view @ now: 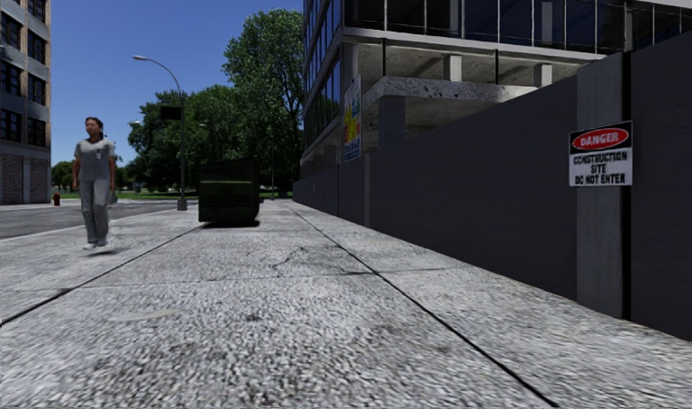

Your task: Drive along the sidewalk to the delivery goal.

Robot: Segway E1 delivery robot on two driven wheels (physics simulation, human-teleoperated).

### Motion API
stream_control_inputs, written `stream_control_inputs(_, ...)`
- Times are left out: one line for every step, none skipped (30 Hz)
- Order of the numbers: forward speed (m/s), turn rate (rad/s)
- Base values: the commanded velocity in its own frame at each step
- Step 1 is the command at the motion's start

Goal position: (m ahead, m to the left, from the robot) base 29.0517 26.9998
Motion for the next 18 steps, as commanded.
stream_control_inputs(2.00,0.00)
stream_control_inputs(2.00,0.00)
stream_control_inputs(2.00,0.00)
stream_control_inputs(2.00,0.00)
stream_control_inputs(2.00,0.00)
stream_control_inputs(2.00,0.00)
stream_control_inputs(2.00,0.00)
stream_control_inputs(2.00,0.00)
stream_control_inputs(2.00,0.00)
stream_control_inputs(2.00,0.00)
stream_control_inputs(2.00,0.00)
stream_control_inputs(2.00,0.00)
stream_control_inputs(2.00,0.00)
stream_control_inputs(2.00,0.00)
stream_control_inputs(2.00,0.00)
stream_control_inputs(2.00,0.00)
stream_control_inputs(2.00,0.00)
stream_control_inputs(2.00,0.00)
